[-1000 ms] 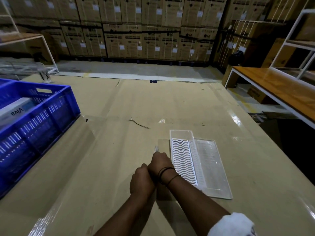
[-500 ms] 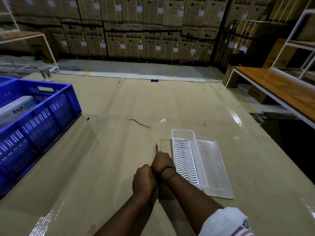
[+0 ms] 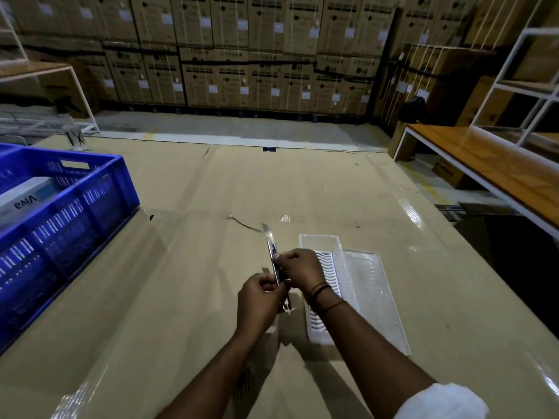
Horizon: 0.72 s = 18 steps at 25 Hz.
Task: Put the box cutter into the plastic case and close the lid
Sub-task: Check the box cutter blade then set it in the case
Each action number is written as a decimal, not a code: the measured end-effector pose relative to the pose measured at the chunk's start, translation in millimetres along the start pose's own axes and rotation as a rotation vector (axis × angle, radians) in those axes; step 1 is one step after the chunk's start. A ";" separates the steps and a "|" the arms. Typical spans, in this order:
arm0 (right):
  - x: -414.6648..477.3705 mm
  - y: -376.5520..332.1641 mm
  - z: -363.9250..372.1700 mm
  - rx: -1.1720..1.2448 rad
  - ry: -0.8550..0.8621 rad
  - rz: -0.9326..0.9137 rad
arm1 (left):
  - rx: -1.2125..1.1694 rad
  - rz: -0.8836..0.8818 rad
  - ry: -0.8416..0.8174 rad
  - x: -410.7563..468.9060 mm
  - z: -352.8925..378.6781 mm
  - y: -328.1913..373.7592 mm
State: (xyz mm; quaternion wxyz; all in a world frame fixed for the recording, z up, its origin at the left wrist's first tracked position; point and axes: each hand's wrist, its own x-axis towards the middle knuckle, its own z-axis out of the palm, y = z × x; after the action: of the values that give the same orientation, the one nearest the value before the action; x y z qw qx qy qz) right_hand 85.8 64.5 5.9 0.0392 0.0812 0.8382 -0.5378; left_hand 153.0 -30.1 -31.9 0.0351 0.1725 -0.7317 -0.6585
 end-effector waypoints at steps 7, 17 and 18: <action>-7.0 7.4 -49.4 0.379 0.047 -0.035 | 0.053 0.235 -0.191 -30.1 18.2 39.7; -24.2 18.6 -79.7 0.410 0.106 -0.131 | 0.277 0.448 -0.440 -39.4 20.5 41.1; -24.5 20.0 -80.0 0.424 0.100 -0.122 | 0.285 0.448 -0.440 -39.6 21.7 40.3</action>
State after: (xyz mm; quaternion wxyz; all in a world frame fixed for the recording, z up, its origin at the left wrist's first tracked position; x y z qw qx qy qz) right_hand 115.2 143.0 25.2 -0.0531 0.0633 0.7108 -0.6985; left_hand 175.7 5.3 11.6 -0.0043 -0.1356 -0.8260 -0.5470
